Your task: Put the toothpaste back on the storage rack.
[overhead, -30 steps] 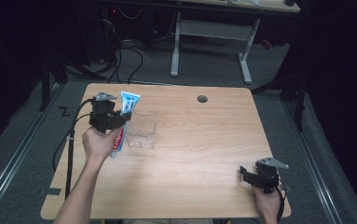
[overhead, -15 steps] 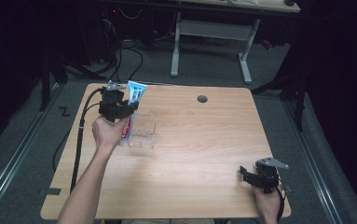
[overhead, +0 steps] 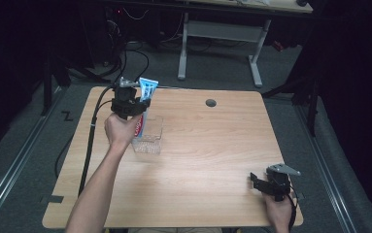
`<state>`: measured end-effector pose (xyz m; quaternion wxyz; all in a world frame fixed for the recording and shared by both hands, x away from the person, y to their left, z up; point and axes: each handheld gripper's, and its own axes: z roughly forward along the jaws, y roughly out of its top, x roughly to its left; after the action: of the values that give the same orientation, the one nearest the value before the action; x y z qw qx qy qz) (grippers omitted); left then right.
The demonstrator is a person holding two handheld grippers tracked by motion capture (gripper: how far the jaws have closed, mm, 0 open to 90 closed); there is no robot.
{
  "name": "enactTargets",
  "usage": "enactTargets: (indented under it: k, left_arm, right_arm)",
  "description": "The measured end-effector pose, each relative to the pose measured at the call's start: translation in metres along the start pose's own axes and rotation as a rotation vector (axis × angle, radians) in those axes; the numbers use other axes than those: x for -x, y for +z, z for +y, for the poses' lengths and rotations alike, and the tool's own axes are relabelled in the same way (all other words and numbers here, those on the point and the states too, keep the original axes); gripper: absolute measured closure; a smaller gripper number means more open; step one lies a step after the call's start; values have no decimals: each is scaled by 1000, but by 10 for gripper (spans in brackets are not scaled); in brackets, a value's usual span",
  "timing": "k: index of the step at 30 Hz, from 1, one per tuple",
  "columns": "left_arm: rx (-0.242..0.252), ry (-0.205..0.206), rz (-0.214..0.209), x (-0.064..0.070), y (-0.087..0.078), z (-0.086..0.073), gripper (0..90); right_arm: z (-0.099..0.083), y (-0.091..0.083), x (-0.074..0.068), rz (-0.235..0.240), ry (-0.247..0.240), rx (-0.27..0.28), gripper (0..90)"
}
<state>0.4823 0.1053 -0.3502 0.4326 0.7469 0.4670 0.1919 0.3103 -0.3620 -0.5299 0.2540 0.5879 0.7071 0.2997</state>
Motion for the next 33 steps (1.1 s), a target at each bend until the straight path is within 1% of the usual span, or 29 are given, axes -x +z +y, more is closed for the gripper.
enactTargets:
  k: [9, 15, 18, 22, 25, 33]
  left_arm:
    - [20, -26, 17, -2, 19, 4, 716]
    - [11, -32, 36, -2, 32, 3, 715]
    - [2, -24, 50, -2, 37, 2, 714]
    - [-8, -15, 58, -2, 39, -1, 713]
    - [-10, -19, 57, -2, 40, -2, 712]
    - [-26, -14, 59, -4, 41, -6, 713]
  right_arm:
    - [0, 0, 0, 1, 1, 0, 289]
    - [0, 0, 0, 0, 0, 0, 287]
    - [0, 0, 0, -1, -1, -1, 286]
    - [0, 0, 0, -1, -1, -1, 286]
    - [0, 0, 0, -1, -1, -1, 285]
    - [0, 0, 0, -1, -1, -1, 286]
